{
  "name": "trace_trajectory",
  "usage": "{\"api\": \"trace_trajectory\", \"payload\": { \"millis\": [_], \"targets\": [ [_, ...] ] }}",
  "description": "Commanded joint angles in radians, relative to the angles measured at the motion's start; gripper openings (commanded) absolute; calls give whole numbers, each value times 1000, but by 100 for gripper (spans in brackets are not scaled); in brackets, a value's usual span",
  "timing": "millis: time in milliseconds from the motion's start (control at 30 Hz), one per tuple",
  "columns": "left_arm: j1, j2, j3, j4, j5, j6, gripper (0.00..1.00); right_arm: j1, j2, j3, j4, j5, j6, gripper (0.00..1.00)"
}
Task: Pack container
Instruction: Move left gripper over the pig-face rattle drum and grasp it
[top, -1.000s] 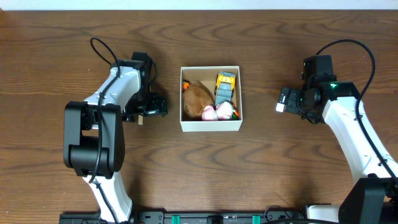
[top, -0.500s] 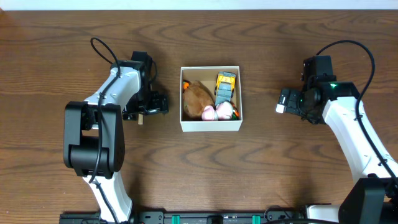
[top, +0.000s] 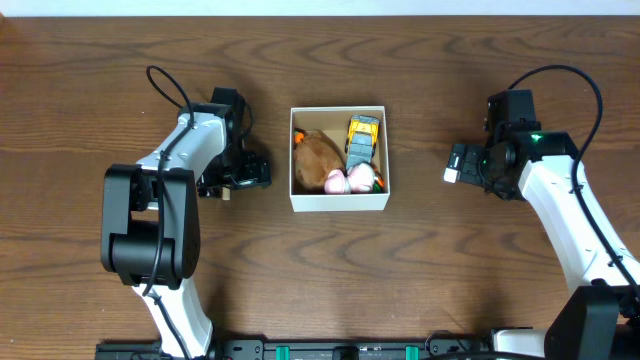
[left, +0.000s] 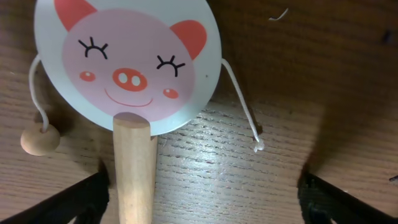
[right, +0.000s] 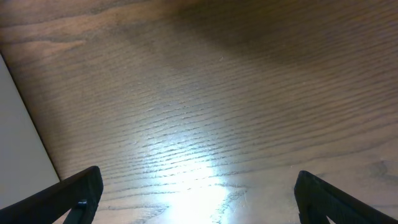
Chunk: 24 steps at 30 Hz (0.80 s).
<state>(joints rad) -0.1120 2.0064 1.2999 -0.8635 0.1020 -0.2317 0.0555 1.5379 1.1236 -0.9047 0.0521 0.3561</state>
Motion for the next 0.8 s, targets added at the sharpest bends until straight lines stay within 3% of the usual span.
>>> {"api": "trace_trajectory", "payload": {
  "millis": [0,200,433,767],
  "targets": [
    [5,13,-28,19,-5,13,87,-7,1,-1,-2,4,-11,99],
    [5,13,-28,40,-5,13,66,-7,1,-1,-4,4,-17,99],
    [16,13,-28,52,-5,13,50,-7,1,-1,-4,4,-17,99],
    [45,13,-28,58,-5,12,48,-7,1,-1,-5,4,-21,99]
  ]
}}
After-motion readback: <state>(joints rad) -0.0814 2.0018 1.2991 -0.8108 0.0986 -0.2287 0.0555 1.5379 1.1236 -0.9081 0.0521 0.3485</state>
